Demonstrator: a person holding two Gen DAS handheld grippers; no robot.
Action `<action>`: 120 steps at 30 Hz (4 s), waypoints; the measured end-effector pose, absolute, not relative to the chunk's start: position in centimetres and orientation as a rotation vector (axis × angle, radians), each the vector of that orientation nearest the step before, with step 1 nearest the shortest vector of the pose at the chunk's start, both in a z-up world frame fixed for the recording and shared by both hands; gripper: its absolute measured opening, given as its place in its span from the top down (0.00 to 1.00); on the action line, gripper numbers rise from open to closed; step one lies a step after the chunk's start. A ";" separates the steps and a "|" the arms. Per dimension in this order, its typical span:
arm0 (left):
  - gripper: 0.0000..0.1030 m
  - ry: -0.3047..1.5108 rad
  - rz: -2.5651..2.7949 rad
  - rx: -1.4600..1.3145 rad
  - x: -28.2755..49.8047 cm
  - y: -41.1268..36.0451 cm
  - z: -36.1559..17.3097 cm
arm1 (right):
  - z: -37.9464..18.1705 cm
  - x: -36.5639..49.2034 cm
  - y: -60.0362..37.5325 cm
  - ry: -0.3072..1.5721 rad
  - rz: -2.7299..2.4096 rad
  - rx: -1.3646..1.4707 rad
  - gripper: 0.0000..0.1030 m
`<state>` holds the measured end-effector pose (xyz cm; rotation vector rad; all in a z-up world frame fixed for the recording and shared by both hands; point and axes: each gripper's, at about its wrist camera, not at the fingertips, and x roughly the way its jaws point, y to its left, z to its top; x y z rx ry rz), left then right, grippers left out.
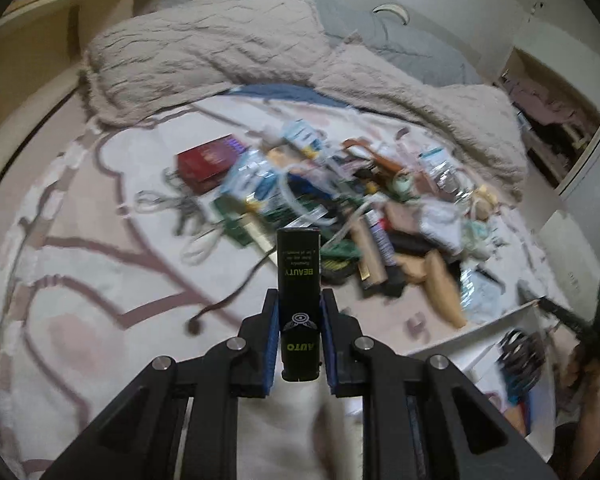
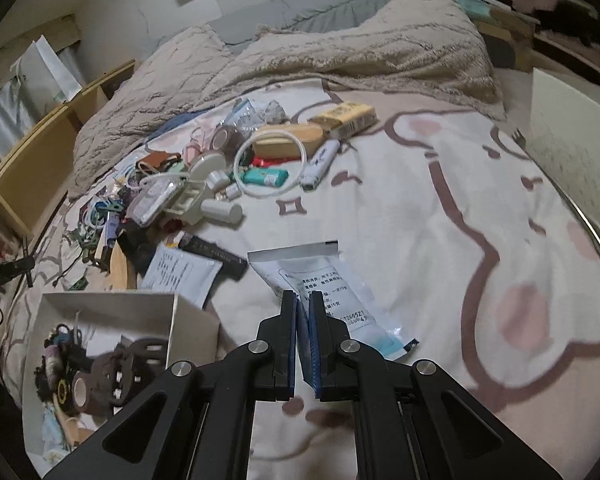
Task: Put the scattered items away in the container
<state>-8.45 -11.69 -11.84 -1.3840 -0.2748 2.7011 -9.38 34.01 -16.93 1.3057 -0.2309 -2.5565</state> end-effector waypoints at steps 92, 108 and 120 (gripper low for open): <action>0.05 -0.008 2.908 -1.647 -7.0 -15.1 -19.8 | -15.9 -9.6 37.2 -0.026 -2.721 1.268 0.00; 0.00 -0.011 2.899 -1.700 -7.4 -15.3 -20.5 | -18.6 -12.0 32.9 0.138 -2.556 1.316 0.00; 0.00 -0.021 2.899 -1.702 -7.5 -15.4 -20.7 | -20.9 -13.0 33.5 0.151 -2.548 1.419 0.00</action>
